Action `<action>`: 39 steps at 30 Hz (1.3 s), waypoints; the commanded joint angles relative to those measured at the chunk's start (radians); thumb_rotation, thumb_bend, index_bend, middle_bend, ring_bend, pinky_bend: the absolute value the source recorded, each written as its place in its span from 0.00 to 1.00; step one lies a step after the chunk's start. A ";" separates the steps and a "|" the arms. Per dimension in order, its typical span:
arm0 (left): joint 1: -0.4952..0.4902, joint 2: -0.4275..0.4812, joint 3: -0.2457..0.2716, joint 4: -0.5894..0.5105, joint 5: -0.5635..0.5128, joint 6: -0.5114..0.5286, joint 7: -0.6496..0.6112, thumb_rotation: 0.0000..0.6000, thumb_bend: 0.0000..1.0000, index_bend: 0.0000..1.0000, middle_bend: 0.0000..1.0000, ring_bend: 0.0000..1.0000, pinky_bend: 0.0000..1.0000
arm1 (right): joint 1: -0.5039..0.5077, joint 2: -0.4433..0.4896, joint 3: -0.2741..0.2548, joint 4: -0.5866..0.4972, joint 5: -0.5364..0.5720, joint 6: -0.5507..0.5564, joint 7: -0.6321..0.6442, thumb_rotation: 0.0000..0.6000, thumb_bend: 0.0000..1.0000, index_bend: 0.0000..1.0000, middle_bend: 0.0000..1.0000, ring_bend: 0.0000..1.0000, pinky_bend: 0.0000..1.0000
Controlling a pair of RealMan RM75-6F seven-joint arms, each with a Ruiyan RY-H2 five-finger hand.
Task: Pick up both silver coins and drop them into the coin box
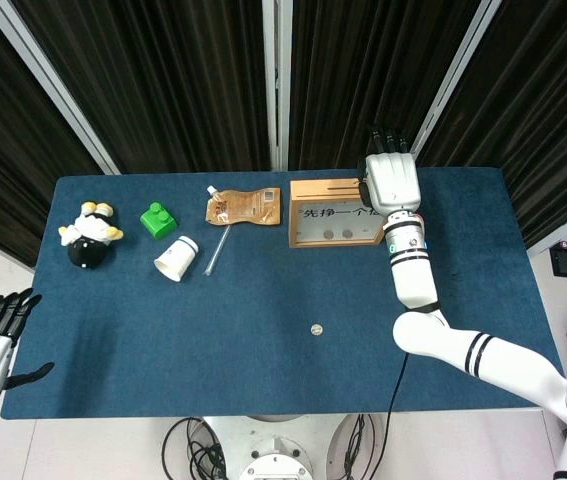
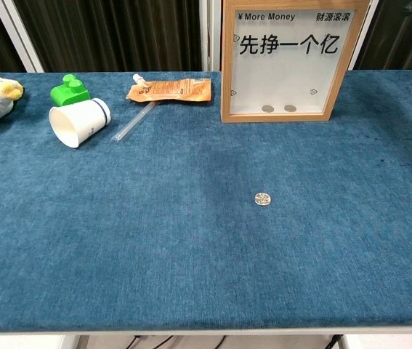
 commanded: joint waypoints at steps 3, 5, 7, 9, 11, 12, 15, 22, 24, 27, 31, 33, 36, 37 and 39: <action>0.000 -0.001 -0.001 0.004 0.000 0.002 0.001 1.00 0.09 0.06 0.01 0.00 0.00 | 0.013 0.005 -0.015 -0.011 0.028 0.007 -0.005 1.00 0.42 0.77 0.01 0.00 0.00; 0.000 -0.003 -0.001 0.007 0.003 0.005 0.007 1.00 0.09 0.06 0.01 0.00 0.00 | 0.014 0.008 -0.023 -0.017 0.034 0.013 -0.004 1.00 0.42 0.77 0.01 0.00 0.00; 0.001 -0.004 -0.001 0.007 0.003 0.007 0.005 1.00 0.09 0.06 0.01 0.00 0.00 | 0.017 0.011 -0.030 -0.021 0.040 0.018 -0.004 1.00 0.42 0.77 0.01 0.00 0.00; 0.001 -0.004 -0.001 0.009 0.002 0.007 0.003 1.00 0.09 0.06 0.01 0.00 0.00 | 0.020 0.012 -0.036 -0.023 0.047 0.021 -0.004 1.00 0.42 0.77 0.01 0.00 0.00; 0.002 -0.005 -0.002 0.010 0.000 0.008 0.002 1.00 0.09 0.06 0.01 0.00 0.00 | 0.025 0.012 -0.042 -0.024 0.054 0.023 -0.006 1.00 0.42 0.77 0.01 0.00 0.00; 0.003 -0.005 -0.003 0.010 -0.003 0.009 -0.001 1.00 0.09 0.06 0.01 0.00 0.00 | 0.027 0.011 -0.044 -0.023 0.058 0.023 -0.006 1.00 0.42 0.77 0.01 0.00 0.00; 0.006 -0.005 -0.009 0.011 -0.012 0.016 -0.010 1.00 0.09 0.06 0.01 0.00 0.00 | 0.038 0.007 -0.050 -0.015 0.070 0.021 -0.005 1.00 0.42 0.77 0.01 0.00 0.00; 0.009 -0.001 -0.010 0.013 -0.016 0.016 -0.015 1.00 0.09 0.06 0.01 0.00 0.00 | 0.053 -0.003 -0.065 0.003 0.084 0.022 0.000 1.00 0.42 0.76 0.01 0.00 0.00; 0.008 0.000 -0.010 0.013 -0.016 0.015 -0.016 1.00 0.09 0.06 0.01 0.00 0.00 | 0.054 -0.002 -0.069 0.003 0.085 0.021 0.003 1.00 0.41 0.73 0.01 0.00 0.00; 0.006 -0.001 -0.010 0.014 -0.014 0.012 -0.016 1.00 0.09 0.06 0.01 0.00 0.00 | 0.055 0.003 -0.073 0.001 0.089 0.019 0.007 1.00 0.40 0.59 0.00 0.00 0.00; 0.005 -0.002 -0.011 0.015 -0.016 0.010 -0.017 1.00 0.09 0.06 0.01 0.00 0.00 | 0.056 0.011 -0.077 -0.002 0.098 0.013 0.014 1.00 0.39 0.34 0.00 0.00 0.00; 0.005 -0.002 -0.010 0.016 -0.018 0.007 -0.019 1.00 0.09 0.06 0.01 0.00 0.00 | 0.056 0.015 -0.080 -0.005 0.098 0.010 0.020 1.00 0.38 0.22 0.00 0.00 0.00; 0.005 -0.003 -0.010 0.017 -0.019 0.006 -0.019 1.00 0.09 0.06 0.01 0.00 0.00 | 0.056 0.019 -0.084 -0.007 0.095 0.008 0.029 1.00 0.38 0.12 0.00 0.00 0.00; 0.005 -0.003 -0.010 0.017 -0.019 0.006 -0.019 1.00 0.09 0.06 0.01 0.00 0.00 | 0.056 0.020 -0.086 -0.007 0.091 0.008 0.034 1.00 0.38 0.11 0.00 0.00 0.00; 0.005 -0.003 -0.011 0.016 -0.018 0.006 -0.018 1.00 0.09 0.06 0.01 0.00 0.00 | 0.054 0.022 -0.087 -0.009 0.084 0.010 0.044 1.00 0.38 0.09 0.00 0.00 0.00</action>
